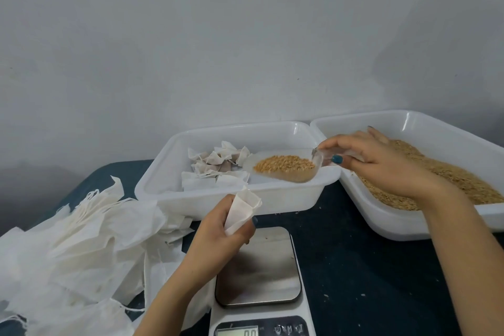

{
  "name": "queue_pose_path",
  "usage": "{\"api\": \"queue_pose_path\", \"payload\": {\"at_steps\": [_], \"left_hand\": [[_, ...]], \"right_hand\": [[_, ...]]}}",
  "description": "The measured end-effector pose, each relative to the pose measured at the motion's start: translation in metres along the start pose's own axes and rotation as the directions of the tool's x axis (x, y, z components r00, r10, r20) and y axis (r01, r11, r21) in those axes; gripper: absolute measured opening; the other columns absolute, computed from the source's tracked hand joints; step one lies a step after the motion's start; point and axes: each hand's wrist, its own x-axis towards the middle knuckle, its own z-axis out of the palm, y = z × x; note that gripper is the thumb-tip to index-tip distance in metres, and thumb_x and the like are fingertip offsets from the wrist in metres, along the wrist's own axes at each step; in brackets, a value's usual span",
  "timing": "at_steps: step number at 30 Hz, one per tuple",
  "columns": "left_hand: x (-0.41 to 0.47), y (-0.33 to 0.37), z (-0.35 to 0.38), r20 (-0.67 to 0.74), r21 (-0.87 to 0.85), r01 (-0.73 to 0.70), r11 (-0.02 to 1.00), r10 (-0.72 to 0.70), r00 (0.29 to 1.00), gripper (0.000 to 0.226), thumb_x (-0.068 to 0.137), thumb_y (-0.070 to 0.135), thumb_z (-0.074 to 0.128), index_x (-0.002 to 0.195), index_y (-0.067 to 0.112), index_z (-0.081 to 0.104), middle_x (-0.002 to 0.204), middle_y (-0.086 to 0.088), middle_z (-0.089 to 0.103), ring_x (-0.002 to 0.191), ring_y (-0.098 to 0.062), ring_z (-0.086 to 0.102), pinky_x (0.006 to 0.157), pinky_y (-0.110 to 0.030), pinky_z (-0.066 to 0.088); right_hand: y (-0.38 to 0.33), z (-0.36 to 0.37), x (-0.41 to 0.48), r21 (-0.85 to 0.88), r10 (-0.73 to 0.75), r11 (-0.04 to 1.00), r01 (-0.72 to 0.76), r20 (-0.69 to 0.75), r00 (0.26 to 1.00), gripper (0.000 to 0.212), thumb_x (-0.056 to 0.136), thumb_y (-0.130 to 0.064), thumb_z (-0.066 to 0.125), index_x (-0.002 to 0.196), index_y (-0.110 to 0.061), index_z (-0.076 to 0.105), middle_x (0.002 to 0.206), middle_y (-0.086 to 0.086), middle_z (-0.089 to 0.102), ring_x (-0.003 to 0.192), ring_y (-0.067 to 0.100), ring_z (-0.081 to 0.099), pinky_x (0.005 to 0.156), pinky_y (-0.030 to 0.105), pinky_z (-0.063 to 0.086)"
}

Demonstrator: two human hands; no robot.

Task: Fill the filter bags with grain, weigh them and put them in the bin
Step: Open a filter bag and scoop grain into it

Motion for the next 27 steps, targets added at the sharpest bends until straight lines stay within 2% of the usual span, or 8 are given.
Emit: {"api": "queue_pose_path", "payload": {"at_steps": [2,9,14,18,23,27], "left_hand": [[0.000,-0.001,-0.002,-0.014,0.002,0.013,1.000,-0.013,1.000,0.015,0.079,0.034,0.063,0.090,0.043,0.058,0.074,0.005,0.067,0.062,-0.003,0.059,0.057,-0.020,0.049],[-0.001,-0.003,-0.004,-0.042,-0.008,0.062,0.998,-0.062,0.997,0.020,0.076,0.032,0.061,0.095,0.033,0.060,0.076,0.005,0.067,0.063,-0.004,0.061,0.058,-0.023,0.051],[-0.001,-0.006,-0.004,-0.044,0.017,0.052,0.999,-0.051,0.998,0.017,0.076,0.031,0.062,0.092,0.034,0.060,0.076,0.008,0.066,0.064,-0.006,0.060,0.058,-0.022,0.050],[-0.001,-0.009,-0.001,-0.027,0.085,0.016,0.996,-0.014,1.000,0.020,0.075,0.034,0.063,0.094,0.034,0.059,0.082,0.013,0.066,0.068,-0.006,0.059,0.061,-0.028,0.051],[-0.002,-0.010,0.002,0.009,0.098,-0.033,0.995,0.032,0.999,0.028,0.071,0.049,0.066,0.096,0.040,0.055,0.093,0.015,0.068,0.075,-0.005,0.063,0.061,-0.018,0.049],[-0.002,-0.009,0.005,0.015,0.126,-0.042,0.991,0.041,0.999,0.032,0.072,0.052,0.067,0.095,0.038,0.051,0.091,0.013,0.067,0.072,-0.004,0.061,0.059,-0.018,0.046]], "right_hand": [[-0.007,0.002,0.002,-0.024,-0.020,1.000,0.021,0.024,1.000,0.032,0.100,-0.026,0.049,0.107,-0.058,0.052,0.111,-0.026,0.063,0.112,-0.006,0.047,0.120,0.035,-0.002],[-0.011,0.002,0.002,-0.140,-0.029,0.990,0.031,0.016,0.999,0.039,0.099,-0.021,0.054,0.105,-0.060,0.049,0.110,-0.033,0.059,0.111,-0.004,0.045,0.117,0.035,0.001],[-0.011,0.000,0.003,-0.252,-0.045,0.966,0.049,0.021,0.999,0.041,0.098,-0.024,0.054,0.101,-0.064,0.046,0.095,-0.037,0.048,0.102,-0.008,0.032,0.114,0.033,-0.001],[-0.016,0.001,0.004,-0.312,-0.090,0.946,0.088,0.009,0.996,0.035,0.099,-0.025,0.052,0.113,-0.057,0.056,0.097,-0.035,0.047,0.099,-0.009,0.028,0.112,0.031,-0.003],[-0.023,0.000,0.007,-0.404,-0.147,0.905,0.133,-0.003,0.989,0.032,0.098,-0.030,0.052,0.116,-0.056,0.056,0.090,-0.037,0.042,0.097,-0.009,0.020,0.109,0.029,-0.008],[-0.026,0.001,0.008,-0.458,-0.210,0.872,0.172,-0.032,0.977,0.031,0.096,-0.029,0.058,0.116,-0.053,0.061,0.096,-0.030,0.051,0.098,-0.009,0.017,0.108,0.031,-0.011]]}}
